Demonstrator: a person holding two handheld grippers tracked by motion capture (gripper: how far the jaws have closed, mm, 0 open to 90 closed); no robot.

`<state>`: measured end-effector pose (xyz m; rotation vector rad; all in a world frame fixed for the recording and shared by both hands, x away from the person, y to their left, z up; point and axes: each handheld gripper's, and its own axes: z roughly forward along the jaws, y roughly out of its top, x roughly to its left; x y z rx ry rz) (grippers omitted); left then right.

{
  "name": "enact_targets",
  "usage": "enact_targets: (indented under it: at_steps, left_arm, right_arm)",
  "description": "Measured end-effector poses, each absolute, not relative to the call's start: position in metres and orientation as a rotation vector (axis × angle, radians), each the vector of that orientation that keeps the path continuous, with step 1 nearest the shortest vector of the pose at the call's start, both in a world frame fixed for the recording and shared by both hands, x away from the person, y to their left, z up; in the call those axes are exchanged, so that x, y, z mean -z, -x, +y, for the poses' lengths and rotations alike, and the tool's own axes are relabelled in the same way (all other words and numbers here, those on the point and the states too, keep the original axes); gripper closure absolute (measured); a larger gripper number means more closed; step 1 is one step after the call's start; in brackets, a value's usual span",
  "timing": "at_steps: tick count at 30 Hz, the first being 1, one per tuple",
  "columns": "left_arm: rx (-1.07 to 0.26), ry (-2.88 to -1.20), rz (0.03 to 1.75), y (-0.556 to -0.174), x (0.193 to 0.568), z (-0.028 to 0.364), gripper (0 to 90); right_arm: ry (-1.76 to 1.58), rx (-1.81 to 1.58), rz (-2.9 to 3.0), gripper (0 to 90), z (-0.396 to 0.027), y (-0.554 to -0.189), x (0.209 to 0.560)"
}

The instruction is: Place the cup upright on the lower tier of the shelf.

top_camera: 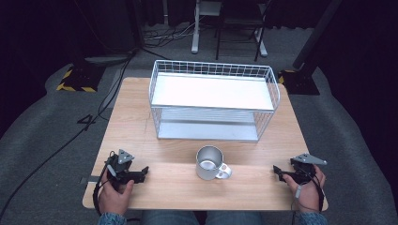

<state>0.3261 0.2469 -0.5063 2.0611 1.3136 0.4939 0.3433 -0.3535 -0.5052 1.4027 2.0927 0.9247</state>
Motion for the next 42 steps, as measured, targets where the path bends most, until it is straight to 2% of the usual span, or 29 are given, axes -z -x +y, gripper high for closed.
enact_targets:
  at_steps: [15, 29, 30, 42]
  left_arm:
    - [-0.494, -2.061, 1.314, -0.326, 0.506, 0.247, 9.3]
    - [-0.492, -2.055, 1.32, -0.327, 0.506, 0.246, 9.1]
    - [-0.492, -2.053, 1.321, -0.327, 0.506, 0.246, 9.1]
    - [-0.498, -2.052, 1.331, -0.327, 0.506, 0.244, 8.8]
  right_arm:
    - [-1.402, -0.923, 2.094, 16.9, -0.353, -0.343, 0.505]
    - [-1.394, -0.943, 2.087, 26.9, -0.354, -0.343, 0.504]
    - [-1.387, -0.94, 2.098, 30.2, -0.353, -0.342, 0.503]
    - [-1.357, -1.0, 2.126, 30.5, -0.331, -0.332, 0.475]
